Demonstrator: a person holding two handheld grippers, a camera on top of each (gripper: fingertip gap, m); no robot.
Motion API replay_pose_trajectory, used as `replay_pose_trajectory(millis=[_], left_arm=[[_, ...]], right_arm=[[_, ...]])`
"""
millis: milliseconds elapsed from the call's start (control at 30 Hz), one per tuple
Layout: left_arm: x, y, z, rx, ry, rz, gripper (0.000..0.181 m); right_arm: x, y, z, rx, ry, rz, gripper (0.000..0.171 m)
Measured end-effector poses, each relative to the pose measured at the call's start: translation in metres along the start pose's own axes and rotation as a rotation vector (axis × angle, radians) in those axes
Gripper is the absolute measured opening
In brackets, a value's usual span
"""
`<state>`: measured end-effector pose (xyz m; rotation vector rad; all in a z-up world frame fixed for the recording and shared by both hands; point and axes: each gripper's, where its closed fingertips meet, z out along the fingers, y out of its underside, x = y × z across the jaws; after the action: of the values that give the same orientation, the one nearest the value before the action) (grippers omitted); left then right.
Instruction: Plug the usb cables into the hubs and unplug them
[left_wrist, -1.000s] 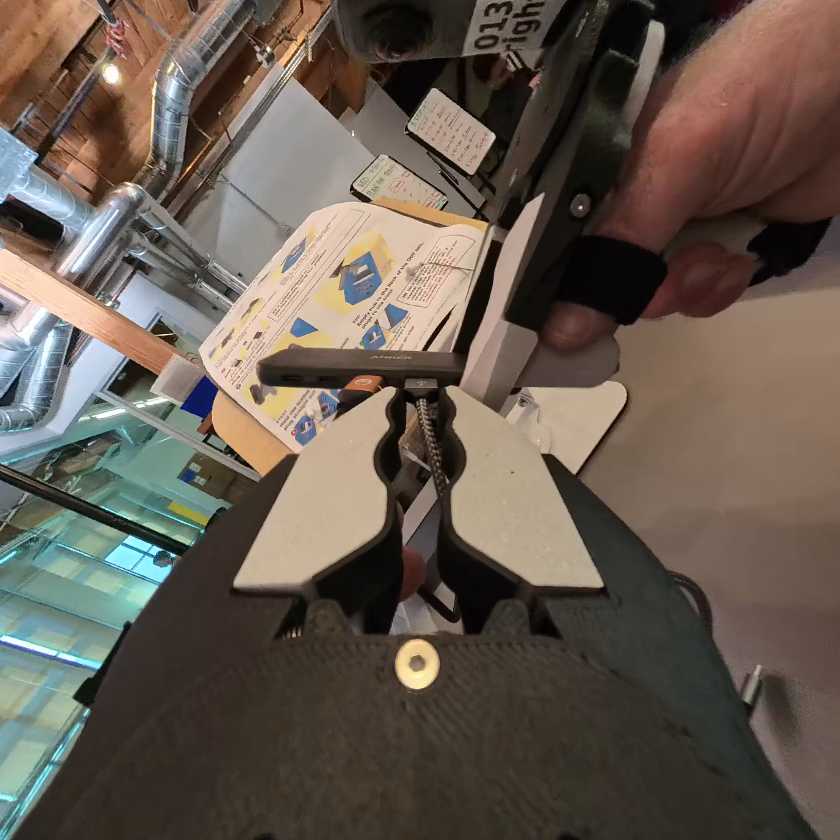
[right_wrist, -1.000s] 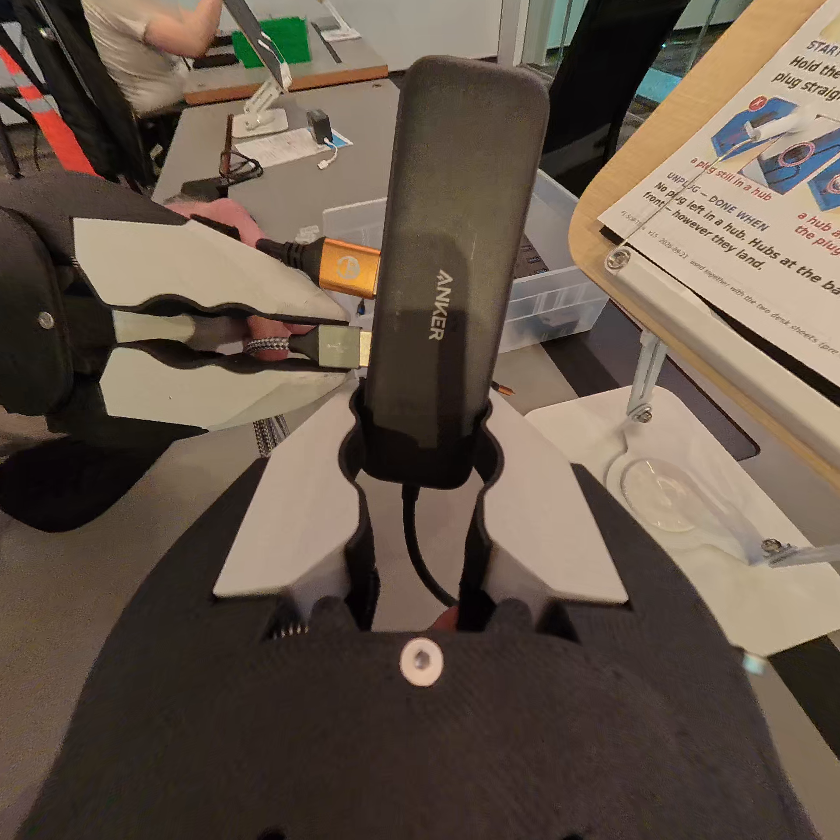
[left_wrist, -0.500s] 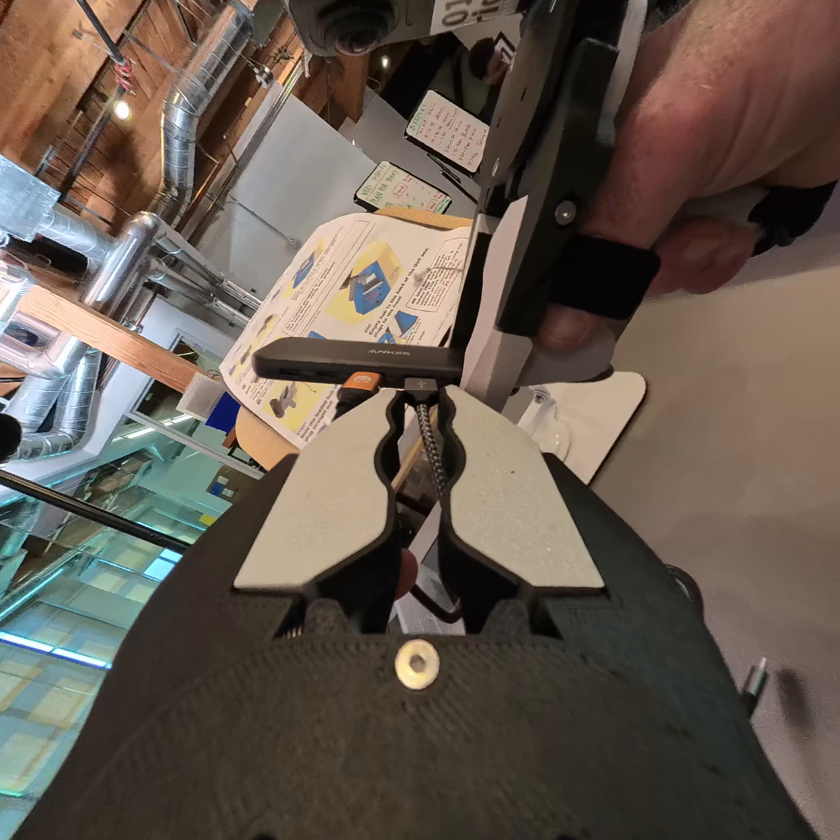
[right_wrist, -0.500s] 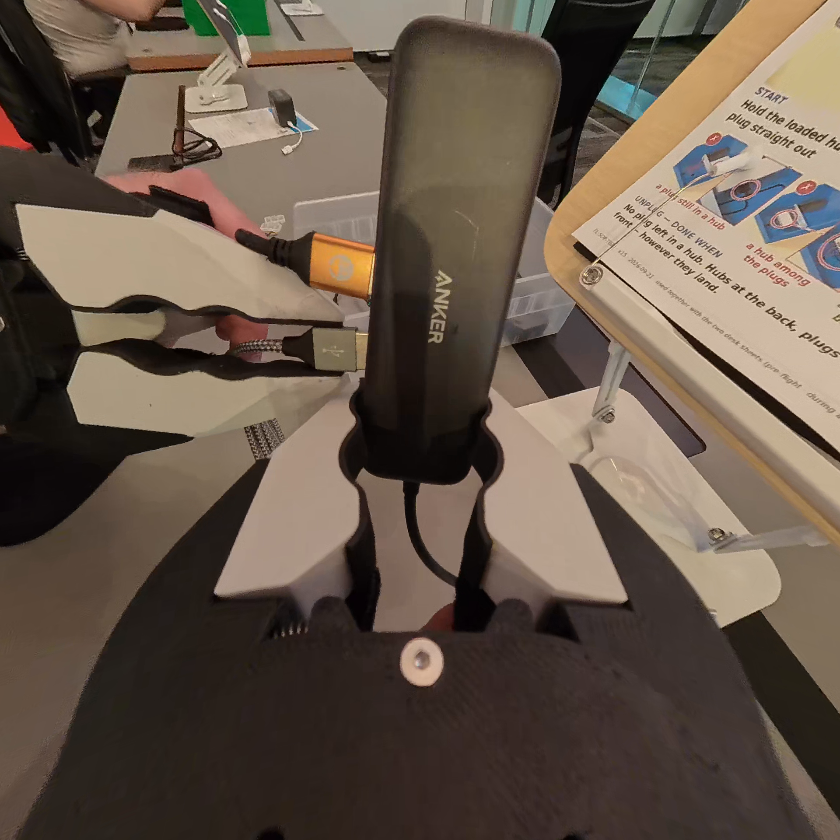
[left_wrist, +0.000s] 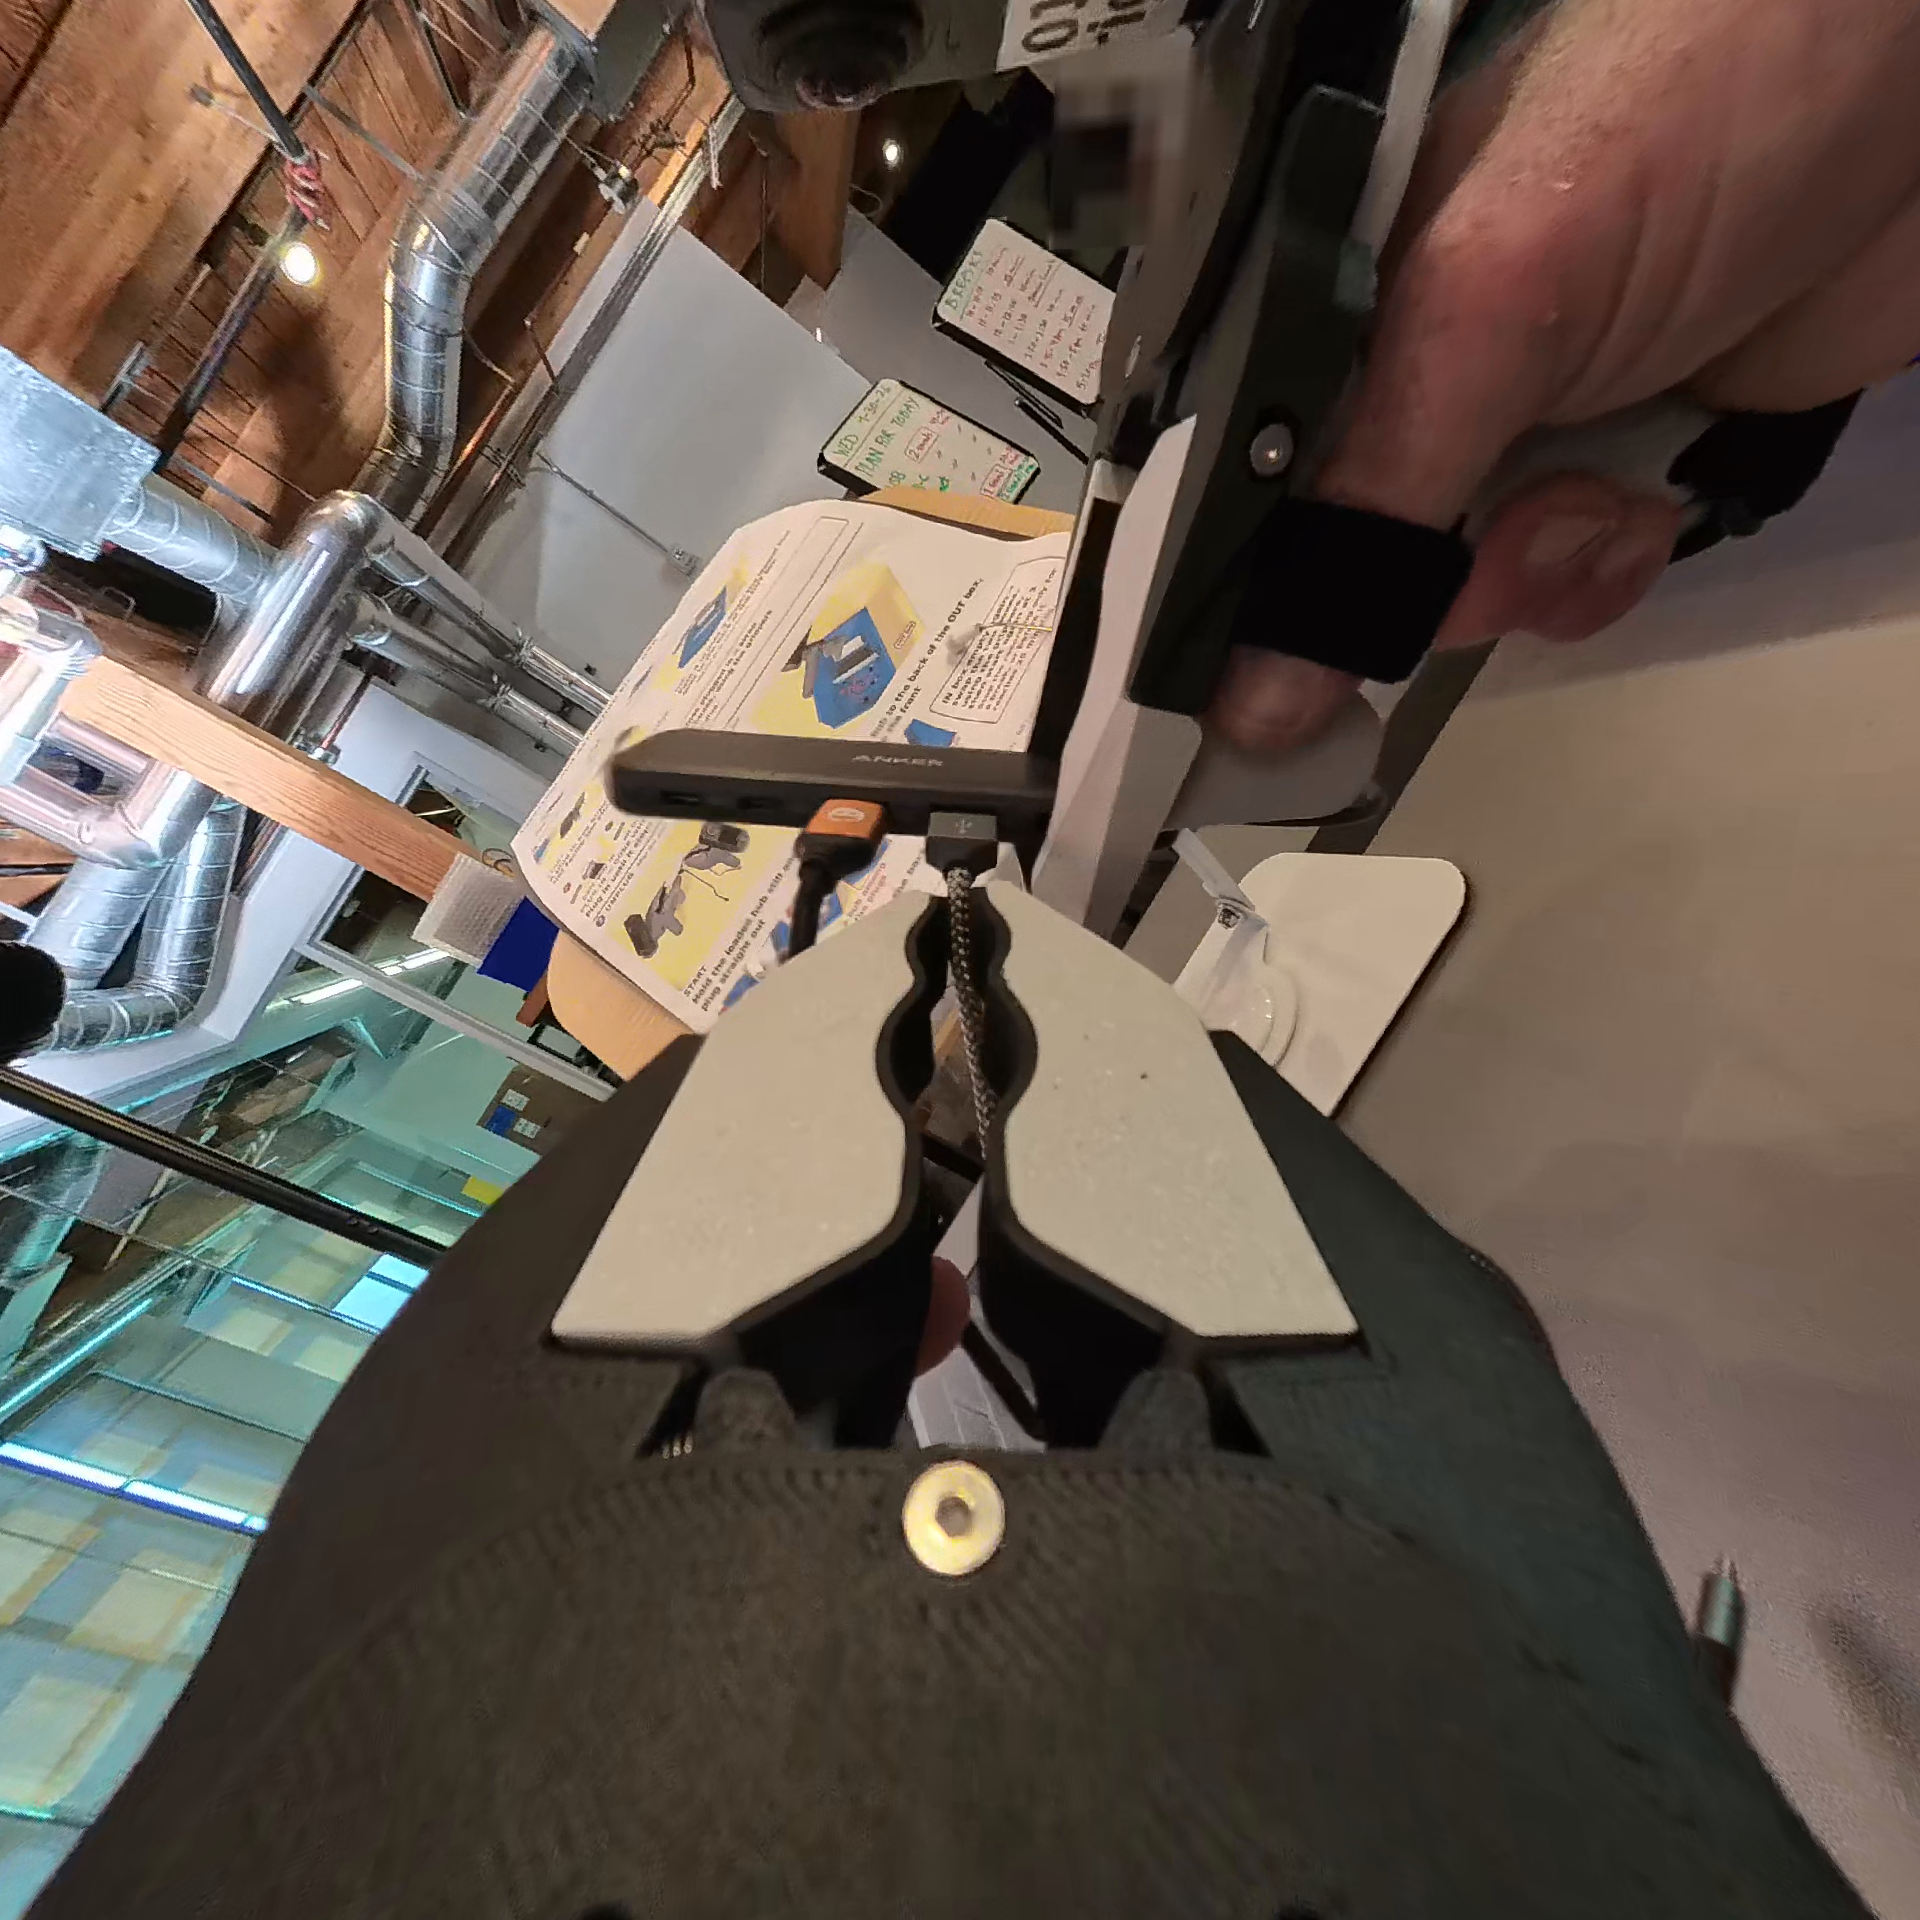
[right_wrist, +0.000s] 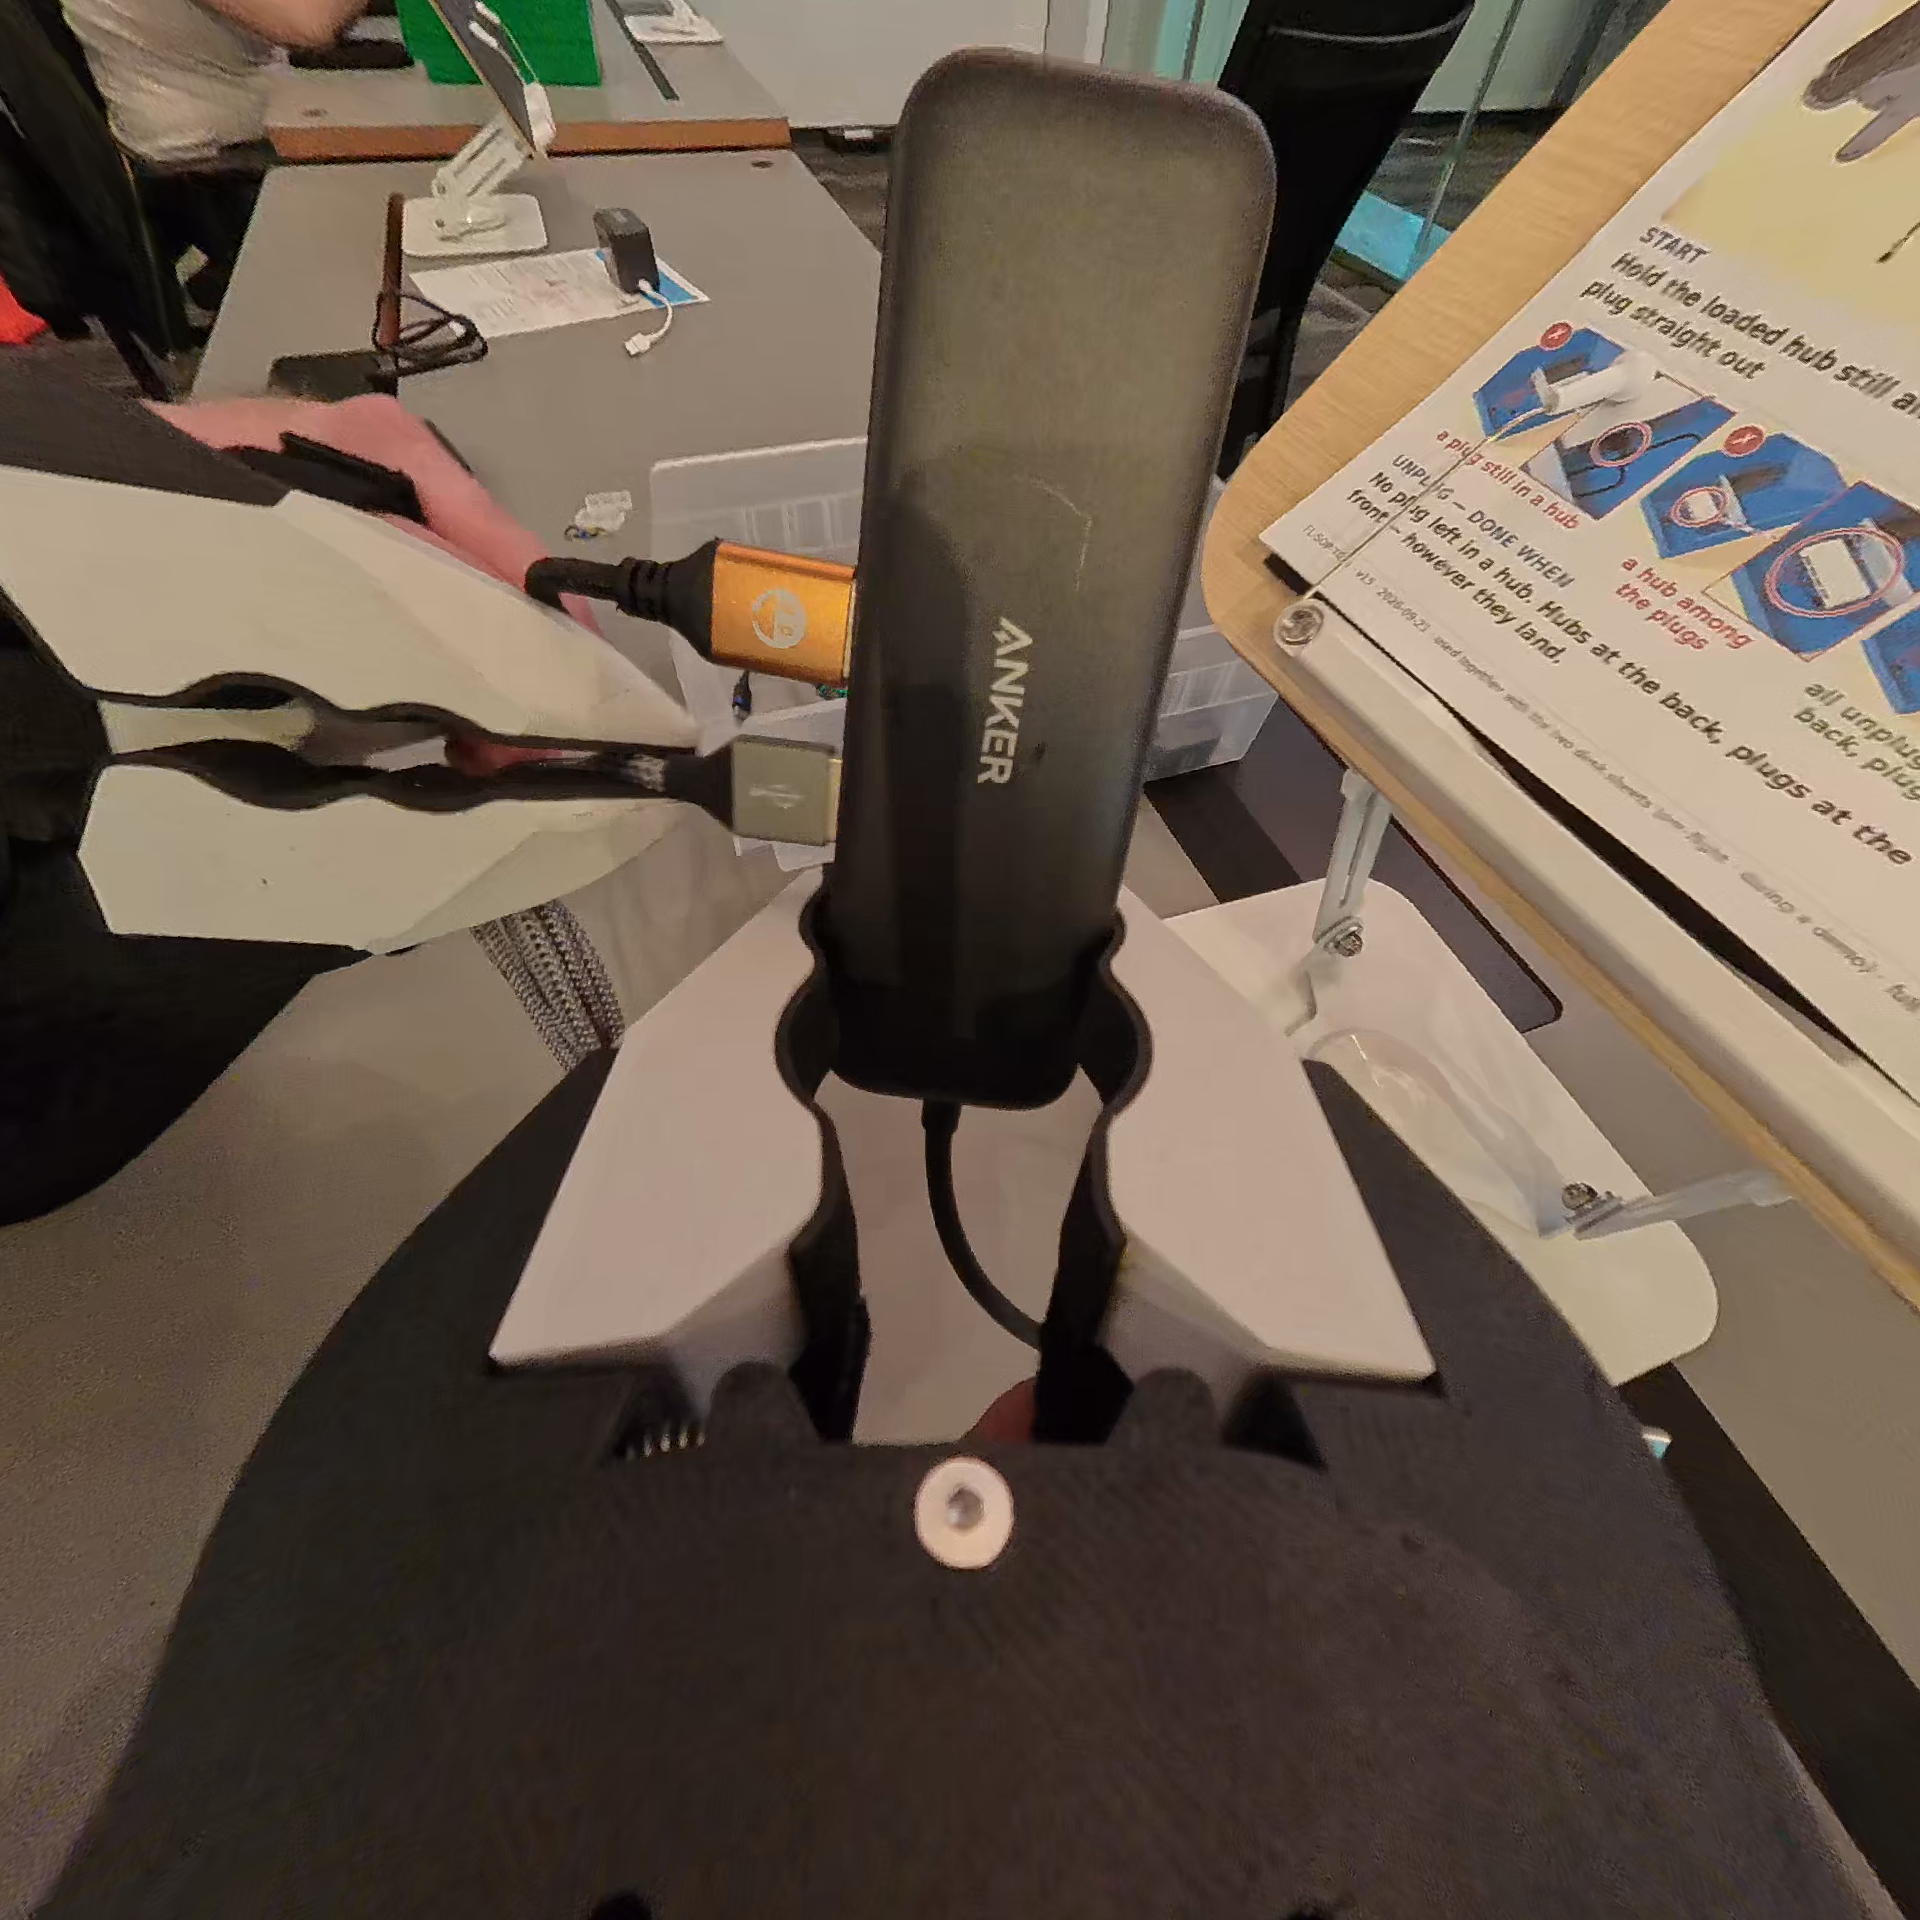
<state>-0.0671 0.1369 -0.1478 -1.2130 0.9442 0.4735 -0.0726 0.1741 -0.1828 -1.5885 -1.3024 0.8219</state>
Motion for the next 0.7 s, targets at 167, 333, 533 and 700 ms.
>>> replay_pose_trajectory(millis=[167, 333, 533, 700], left_arm=[[0.002, 0.000, 0.001, -0.035, 0.060, -0.011, 0.002], [0.000, 0.001, 0.002, -0.036, 0.037, 0.025, 0.004], [-0.014, -0.006, -0.009, 0.040, -0.015, -0.051, 0.011], [-0.031, 0.012, -0.005, 0.050, -0.052, -0.157, 0.006]], right_arm=[[0.000, 0.002, 0.001, -0.041, 0.035, -0.030, 0.042], [0.005, 0.002, 0.001, -0.029, 0.052, -0.014, 0.042], [0.035, 0.012, -0.011, -0.013, 0.127, 0.064, 0.042], [0.065, 0.018, -0.036, 0.018, 0.214, 0.117, 0.042]])
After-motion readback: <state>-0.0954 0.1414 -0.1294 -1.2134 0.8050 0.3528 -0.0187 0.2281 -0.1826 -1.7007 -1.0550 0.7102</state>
